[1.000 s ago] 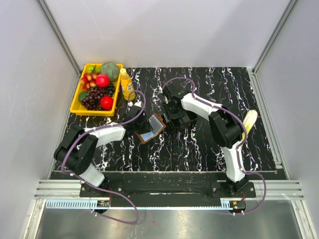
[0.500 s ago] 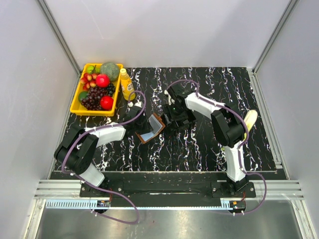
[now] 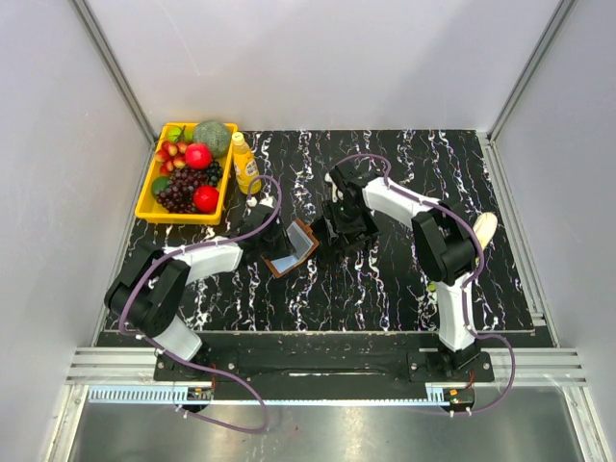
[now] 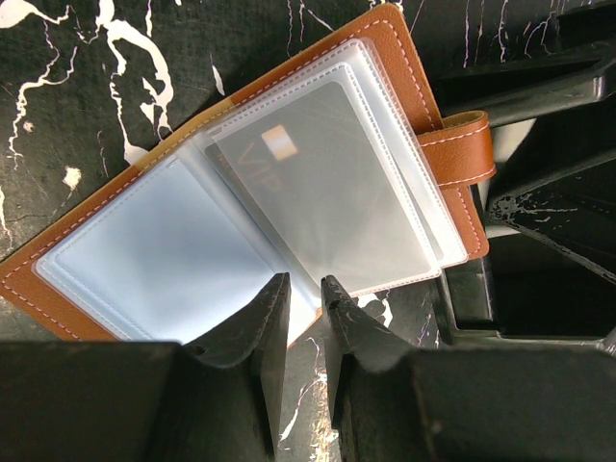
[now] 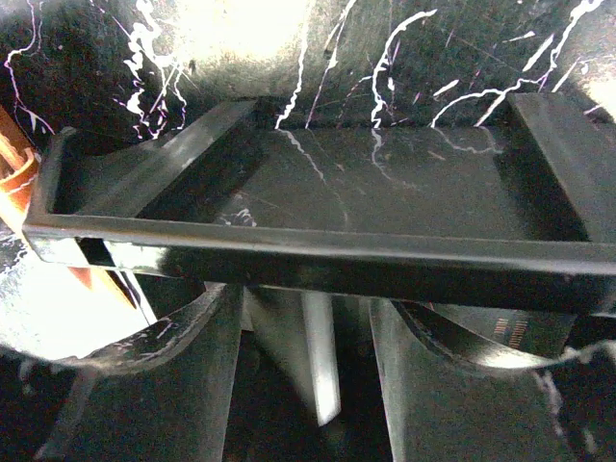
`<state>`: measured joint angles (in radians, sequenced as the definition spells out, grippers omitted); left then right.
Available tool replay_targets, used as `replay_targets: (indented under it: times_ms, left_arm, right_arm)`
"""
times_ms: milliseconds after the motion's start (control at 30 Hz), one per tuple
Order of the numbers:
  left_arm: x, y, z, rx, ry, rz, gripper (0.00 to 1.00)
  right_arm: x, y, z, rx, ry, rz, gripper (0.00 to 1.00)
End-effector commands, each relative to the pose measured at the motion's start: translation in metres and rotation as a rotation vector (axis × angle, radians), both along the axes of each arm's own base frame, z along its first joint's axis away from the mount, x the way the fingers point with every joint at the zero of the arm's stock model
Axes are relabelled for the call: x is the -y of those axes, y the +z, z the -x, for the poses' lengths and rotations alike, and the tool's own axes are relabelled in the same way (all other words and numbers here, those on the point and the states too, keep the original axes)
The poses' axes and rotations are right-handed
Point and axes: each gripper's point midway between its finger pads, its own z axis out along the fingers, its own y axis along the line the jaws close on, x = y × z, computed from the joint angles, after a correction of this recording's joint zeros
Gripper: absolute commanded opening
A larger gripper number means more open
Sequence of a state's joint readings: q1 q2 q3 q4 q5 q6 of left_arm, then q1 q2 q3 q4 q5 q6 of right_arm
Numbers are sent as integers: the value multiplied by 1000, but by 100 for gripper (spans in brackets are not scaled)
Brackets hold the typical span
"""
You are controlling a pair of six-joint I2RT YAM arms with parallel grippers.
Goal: Put the credit cards into the card holder
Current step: Pick up the credit card from the storage box.
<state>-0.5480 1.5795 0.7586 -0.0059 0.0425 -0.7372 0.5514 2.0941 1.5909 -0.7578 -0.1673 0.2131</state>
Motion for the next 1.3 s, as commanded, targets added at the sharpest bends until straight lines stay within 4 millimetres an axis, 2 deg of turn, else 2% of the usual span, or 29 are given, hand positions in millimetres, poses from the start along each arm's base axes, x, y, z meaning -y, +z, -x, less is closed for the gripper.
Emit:
replay_targets:
  times_ms: [0,100,167,267,333,367,400,433,533,600,867,967,1033,1133,1167,1233,1267]
  left_arm:
    - [5,9,-8,35,-9,20,24]
    - [5,9,-8,33,-11,20,24]
    - [5,11,-10,36,-9,22,24]
    - [5,10,-9,38,-11,21,24]
    - [5,10,-9,35,-10,23,24]
    - [6,10,-9,34,-12,22,24]
    - [6,9,-9,33,-14,21,24]
    - [6,10,-9,35,-14,23,24]
    - [6,9,-8,32,-15,22,24]
    - [5,9,-9,33,-13,20,24]
    - [6,8,-9,30,-18,21,24]
    - [6,9,-9,33,-19,16,24]
    - [5,10,-10,33,-20,10,24]
    - [4,10,-10,37,-17,6,24]
    - [4,10,-11,36,-15,5,24]
    - [5,10,-11,35,-20,10,24]
    - [5,10,-11,35,-20,10,24]
  right_arm:
    - [3,32,-5,62,-2,-13,61]
    - [4,38,-8,80,-3,-10,60]
    - [4,41,-8,82,-8,-10,65]
    - [4,42,-8,82,-6,-12,65]
    - [4,43,-10,90,-5,-10,59]
    - [3,43,-12,96,-10,-18,54]
    - [-1,43,-12,92,-8,-38,45]
    - [-3,42,-11,82,-3,-41,42]
    - [-4,36,-12,72,-1,-33,51]
    - [-3,33,-13,69,-8,-25,66]
    - [12,-4,-15,44,11,91,68]
    - [13,-14,-16,29,10,107,63]
    - [12,-13,-17,36,13,107,51]
    - [9,0,-22,70,10,78,36]
    - [8,4,-23,80,12,70,36]
    - [7,12,-25,96,15,59,26]
    - [7,17,-25,107,15,53,24]
